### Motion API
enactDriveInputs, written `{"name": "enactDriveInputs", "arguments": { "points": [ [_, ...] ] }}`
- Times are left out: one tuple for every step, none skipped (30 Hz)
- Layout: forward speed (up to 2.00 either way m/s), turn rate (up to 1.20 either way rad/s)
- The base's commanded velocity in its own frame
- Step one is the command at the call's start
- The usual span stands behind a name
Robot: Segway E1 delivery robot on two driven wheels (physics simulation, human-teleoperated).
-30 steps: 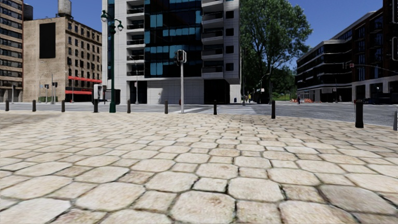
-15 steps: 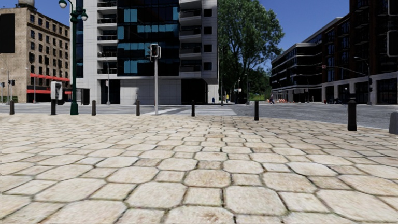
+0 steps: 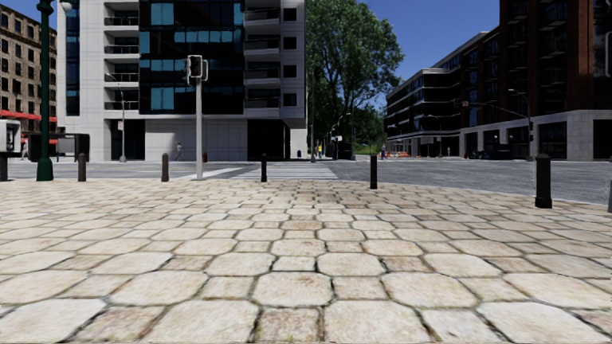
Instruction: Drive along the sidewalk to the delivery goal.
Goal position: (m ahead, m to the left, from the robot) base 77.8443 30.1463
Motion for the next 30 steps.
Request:
{"name": "enactDriveInputs", "arguments": {
  "points": [
    [2.0, 0.0],
    [2.0, 0.0],
    [2.0, 0.0],
    [2.0, 0.0],
    [2.0, 0.0],
    [2.0, 0.0],
    [2.0, 0.0],
    [2.0, 0.0],
    [2.0, 0.0],
    [2.0, 0.0],
    [2.0, 0.0],
    [2.0, 0.0],
    [2.0, 0.0],
    [2.0, 0.0],
    [2.0, 0.0],
    [2.0, 0.0],
    [2.0, 0.0],
    [2.0, 0.0],
    [2.0, 0.0],
    [2.0, 0.0],
    [2.0, 0.0],
    [2.0, 0.0],
    [2.0, 0.0],
    [2.0, 0.0],
    [2.0, 0.0],
    [2.0, 0.0],
    [2.0, 0.0],
    [2.0, 0.0],
    [2.0, 0.0],
    [2.0, 0.0]
  ]
}}
